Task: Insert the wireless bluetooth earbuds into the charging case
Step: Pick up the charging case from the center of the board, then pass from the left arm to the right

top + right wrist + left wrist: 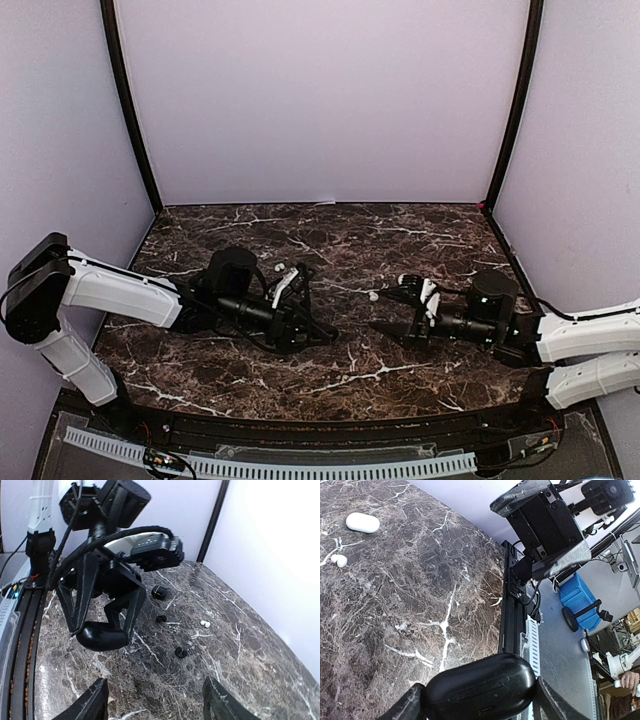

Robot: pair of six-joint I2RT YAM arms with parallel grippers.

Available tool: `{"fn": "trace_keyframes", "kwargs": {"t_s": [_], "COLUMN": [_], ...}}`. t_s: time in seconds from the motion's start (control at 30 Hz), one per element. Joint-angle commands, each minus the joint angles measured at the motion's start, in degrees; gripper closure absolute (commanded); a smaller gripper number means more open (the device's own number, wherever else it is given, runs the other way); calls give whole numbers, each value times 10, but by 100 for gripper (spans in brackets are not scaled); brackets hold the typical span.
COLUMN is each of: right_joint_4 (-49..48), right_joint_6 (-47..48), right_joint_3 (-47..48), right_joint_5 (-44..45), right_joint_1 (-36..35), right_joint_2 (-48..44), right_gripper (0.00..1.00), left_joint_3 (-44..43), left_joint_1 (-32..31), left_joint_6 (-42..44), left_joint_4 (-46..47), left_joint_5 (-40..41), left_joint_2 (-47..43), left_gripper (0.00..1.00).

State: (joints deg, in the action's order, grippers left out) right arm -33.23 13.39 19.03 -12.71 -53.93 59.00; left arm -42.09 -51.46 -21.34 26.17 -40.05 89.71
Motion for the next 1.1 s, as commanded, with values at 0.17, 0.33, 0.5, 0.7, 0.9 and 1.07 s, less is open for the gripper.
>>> {"fn": "trace_keyframes", "kwargs": {"t_s": [0.17,0.33,0.5,0.7,0.9,1.07], "right_joint_4": [-53,-13,-9,21,46,65], "right_joint_6": [211,264,333,353,371,386], "right_joint_3": [29,68,84,116,146,166], "right_joint_5": [-123,-157,-171,-205,-240,-258], "right_joint_1": [-13,-21,-34,-37,-42,-48], "right_joint_2": [80,133,163,188,215,233], "right_gripper": [38,40,41,48,54,57], "left_joint_3": [-5,-8,-16,-20,-25,-28], "left_joint_1": [5,6,6,6,6,6], "left_joint_6": [25,32,35,34,34,32], "left_joint_4": [10,14,15,18,17,17], "left_joint_5": [-56,-104,-143,-163,-173,-180], "left_joint_2": [-7,0,13,19,26,34], "left_gripper": [35,36,37,38,38,38]}}
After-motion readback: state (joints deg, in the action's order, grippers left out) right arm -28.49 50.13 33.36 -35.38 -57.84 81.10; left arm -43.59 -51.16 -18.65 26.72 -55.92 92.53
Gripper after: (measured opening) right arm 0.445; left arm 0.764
